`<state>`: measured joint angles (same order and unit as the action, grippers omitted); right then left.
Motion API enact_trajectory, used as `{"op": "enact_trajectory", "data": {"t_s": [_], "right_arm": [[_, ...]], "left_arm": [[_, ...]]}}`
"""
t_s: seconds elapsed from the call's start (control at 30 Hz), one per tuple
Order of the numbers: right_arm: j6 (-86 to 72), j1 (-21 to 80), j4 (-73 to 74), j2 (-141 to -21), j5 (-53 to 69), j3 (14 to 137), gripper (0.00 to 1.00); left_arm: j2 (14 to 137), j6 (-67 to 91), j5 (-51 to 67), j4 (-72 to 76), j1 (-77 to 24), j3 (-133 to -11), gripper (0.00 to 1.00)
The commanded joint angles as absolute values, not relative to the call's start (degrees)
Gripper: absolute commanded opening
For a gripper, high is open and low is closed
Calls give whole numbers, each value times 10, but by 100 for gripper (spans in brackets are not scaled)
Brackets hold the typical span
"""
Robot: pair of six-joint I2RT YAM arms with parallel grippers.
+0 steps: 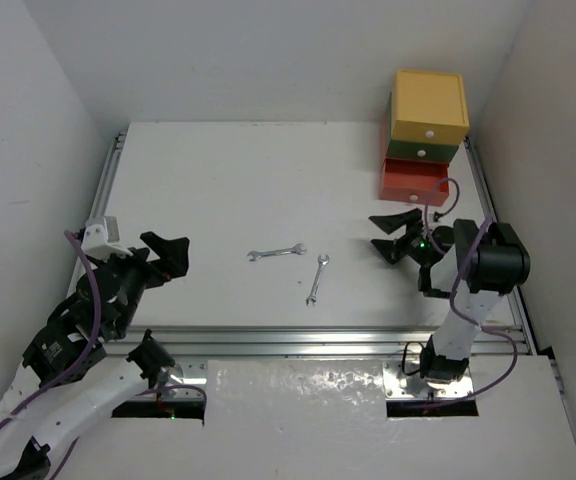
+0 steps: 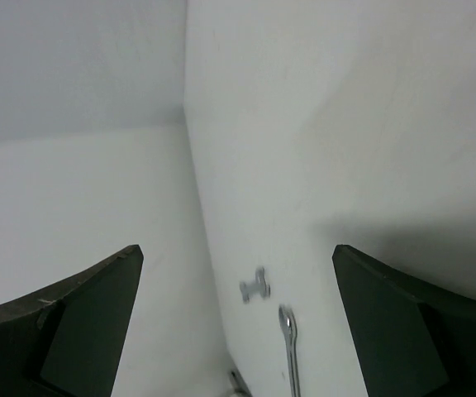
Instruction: Sort the tools into containers
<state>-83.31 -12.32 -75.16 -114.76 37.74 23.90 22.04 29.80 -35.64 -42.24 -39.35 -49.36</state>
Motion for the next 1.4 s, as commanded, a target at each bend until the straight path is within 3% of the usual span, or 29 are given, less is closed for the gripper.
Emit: {"op": "enact_trajectory", "data": {"t_s": [0.0, 0.13, 0.17, 0.23, 0.27, 0.33, 0.37, 0.5, 0.73, 0.97, 1.17, 1.27, 1.33, 1.37], "right_arm": [[-753, -54, -827, -1039, 339, 183, 99], [-589, 92, -546, -887, 192, 184, 99], [-550, 130, -350, -822, 42, 233, 99], [-489, 282, -66, -798, -191, 312, 99], [-490, 317, -8, -813, -315, 386, 99], [-555, 349, 129, -841, -318, 477, 99], [-571, 346, 155, -859, -247, 504, 99], [-592, 372, 286, -955, -244, 626, 99], [-673, 458, 356, -996, -323, 639, 99], [-744, 514, 366, -1050, -346, 637, 90], [-745, 506, 376, -1112, -323, 667, 76], [-724, 488, 312, -1112, -277, 645, 64], [-722, 471, 274, -1102, -248, 598, 51], [-724, 468, 247, -1094, -236, 571, 50]], "left_arm": [[230, 299, -367, -408, -394, -496, 100], [243, 298, -364, -408, -393, -495, 100], [245, 297, -364, -407, -393, -495, 100], [250, 297, -365, -407, -392, -496, 100], [250, 298, -365, -408, -393, -497, 100], [251, 298, -365, -408, -393, -496, 100], [251, 299, -366, -408, -392, -497, 100], [248, 301, -367, -410, -391, -496, 100], [239, 299, -366, -408, -393, -494, 100], [249, 295, -359, -406, -392, -495, 100], [236, 294, -358, -403, -392, -493, 100], [237, 294, -358, -404, -393, -494, 100], [236, 294, -357, -404, -392, -494, 100], [235, 294, -358, -404, -393, -494, 100]]}}
